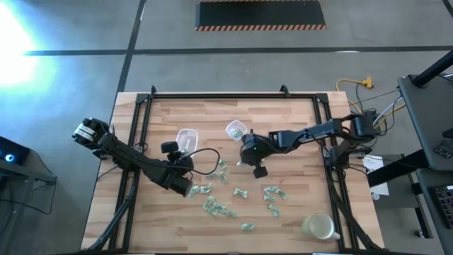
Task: Pick and place items into bin
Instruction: Put the stevia packet into the small transparent container
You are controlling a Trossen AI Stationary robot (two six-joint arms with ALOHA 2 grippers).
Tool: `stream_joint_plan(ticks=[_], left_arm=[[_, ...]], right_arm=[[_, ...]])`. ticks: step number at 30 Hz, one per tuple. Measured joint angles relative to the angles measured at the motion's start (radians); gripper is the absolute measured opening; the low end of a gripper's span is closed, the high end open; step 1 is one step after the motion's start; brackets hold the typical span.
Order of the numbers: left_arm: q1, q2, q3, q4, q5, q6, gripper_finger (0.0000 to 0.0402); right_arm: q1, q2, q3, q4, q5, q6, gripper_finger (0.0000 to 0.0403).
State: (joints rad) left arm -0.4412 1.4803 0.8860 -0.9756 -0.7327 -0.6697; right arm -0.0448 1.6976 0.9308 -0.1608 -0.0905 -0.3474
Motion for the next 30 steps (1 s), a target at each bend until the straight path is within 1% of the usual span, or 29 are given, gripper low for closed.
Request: stream_joint_plan(ticks=[2, 6, 8, 10, 12, 17, 19, 22, 27, 30], left_arm=[[0.0, 0.0, 0.0, 0.001, 0.0, 0.0, 0.0123], [0.001, 0.0, 0.0, 0.005, 0.0, 0.0, 0.0123], [0.001, 0.0, 0.0, 0.007, 0.0, 0.0, 0.0123], [0.001, 0.0, -0.002, 0.007, 0.0, 0.0, 0.0123], [0.001, 0.0, -0.002, 0.008, 0.0, 0.0, 0.0123], [0.001, 0.0, -0.002, 0.009, 0.0, 0.002, 0.0123], [0.001, 0.0, -0.002, 0.009, -0.001, 0.003, 0.0123], [0.001, 0.0, -0.002, 0.009, 0.0, 0.003, 0.0123], [0.001, 0.0, -0.002, 0.009, -0.001, 0.003, 0.0123], [0.001, 0.0, -0.002, 0.01, -0.001, 0.003, 0.0123]], right_arm=[[0.001, -0.029, 0.004, 0.014, 0.068, -0.016, 0.0009], [-0.023, -0.054, 0.01, 0.085, 0.266, -0.049, 0.0009], [-0.049, -0.054, 0.01, 0.156, 0.312, -0.062, 0.0009], [-0.081, -0.046, 0.01, 0.224, 0.316, -0.072, 0.0009], [-0.115, -0.034, 0.01, 0.247, 0.316, -0.075, 0.0009], [-0.189, -0.011, 0.009, 0.223, 0.316, -0.027, 0.0009], [-0.209, 0.002, 0.009, 0.218, 0.291, -0.022, 0.0009], [-0.221, 0.015, 0.008, 0.22, 0.244, -0.019, 0.0009], [-0.222, 0.019, 0.008, 0.22, 0.243, -0.005, 0.0012], [-0.222, 0.019, 0.008, 0.22, 0.243, -0.004, 0.0029]])
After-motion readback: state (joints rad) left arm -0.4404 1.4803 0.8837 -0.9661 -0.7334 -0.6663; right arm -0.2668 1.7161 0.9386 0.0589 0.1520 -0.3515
